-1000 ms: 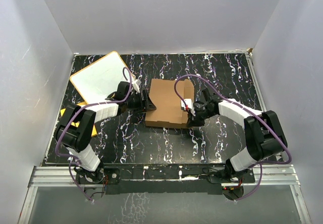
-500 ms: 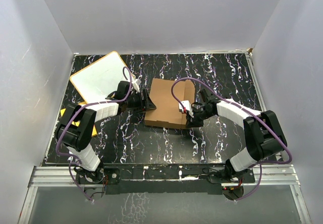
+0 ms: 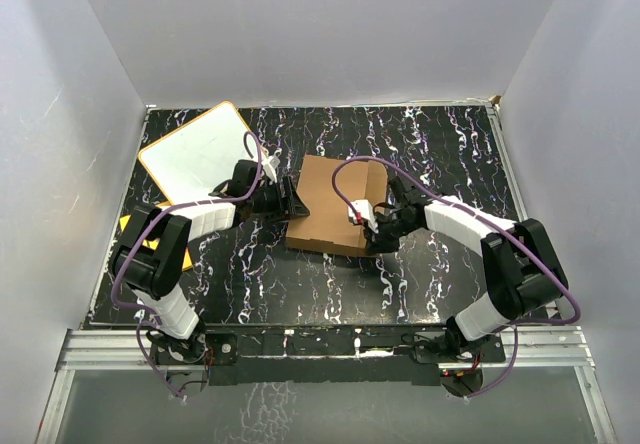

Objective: Fold the paper box

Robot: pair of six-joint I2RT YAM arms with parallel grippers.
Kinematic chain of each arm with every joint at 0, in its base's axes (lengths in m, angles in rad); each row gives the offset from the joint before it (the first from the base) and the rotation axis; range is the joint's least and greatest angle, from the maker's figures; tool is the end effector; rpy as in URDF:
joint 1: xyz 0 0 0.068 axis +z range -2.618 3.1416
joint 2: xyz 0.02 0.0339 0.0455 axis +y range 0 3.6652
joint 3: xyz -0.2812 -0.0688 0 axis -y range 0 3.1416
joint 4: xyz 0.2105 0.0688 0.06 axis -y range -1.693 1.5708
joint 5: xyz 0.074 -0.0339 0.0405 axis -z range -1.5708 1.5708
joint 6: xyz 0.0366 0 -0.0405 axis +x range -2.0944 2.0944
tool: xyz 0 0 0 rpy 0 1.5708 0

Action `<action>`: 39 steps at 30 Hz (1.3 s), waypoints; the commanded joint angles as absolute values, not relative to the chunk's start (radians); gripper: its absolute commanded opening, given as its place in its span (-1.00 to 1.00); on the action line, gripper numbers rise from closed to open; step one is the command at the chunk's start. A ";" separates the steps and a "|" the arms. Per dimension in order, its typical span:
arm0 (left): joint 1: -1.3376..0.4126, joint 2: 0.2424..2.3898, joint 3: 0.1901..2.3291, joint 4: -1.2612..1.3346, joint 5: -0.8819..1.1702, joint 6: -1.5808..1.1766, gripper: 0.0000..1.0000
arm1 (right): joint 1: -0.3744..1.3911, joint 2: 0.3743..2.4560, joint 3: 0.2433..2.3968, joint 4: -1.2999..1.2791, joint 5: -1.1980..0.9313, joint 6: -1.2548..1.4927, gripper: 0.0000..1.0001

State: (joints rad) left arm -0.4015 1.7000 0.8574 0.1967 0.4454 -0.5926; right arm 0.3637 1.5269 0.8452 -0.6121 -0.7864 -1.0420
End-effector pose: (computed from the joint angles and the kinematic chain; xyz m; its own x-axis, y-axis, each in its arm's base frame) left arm 0.2944 -0.1421 0.2108 -0.8334 -0.1937 -0.5176 0.2458 0.7089 -0.6611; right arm 0.2116 0.1082 0.2123 -0.0804 -0.6832 -0.7258 -0.9942 0.0029 0.1074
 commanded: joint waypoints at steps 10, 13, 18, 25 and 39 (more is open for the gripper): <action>-0.408 1.730 0.876 0.125 0.425 -0.563 0.17 | 0.483 1.553 1.009 -0.563 -0.701 -0.839 -0.85; -0.408 1.728 0.881 0.119 0.424 -0.556 0.17 | 0.497 1.592 1.047 -0.599 -0.701 -0.818 -0.77; -0.405 1.718 0.907 0.084 0.413 -0.526 0.21 | 0.450 1.587 1.057 -0.674 -0.704 -0.848 -0.49; -0.391 1.684 0.988 0.015 0.383 -0.500 0.49 | 0.317 1.490 1.062 -0.759 -0.798 -0.938 -0.02; -0.363 1.283 0.818 -0.081 0.380 -0.560 -0.22 | -0.095 1.847 1.385 -0.255 -0.984 -0.296 -0.15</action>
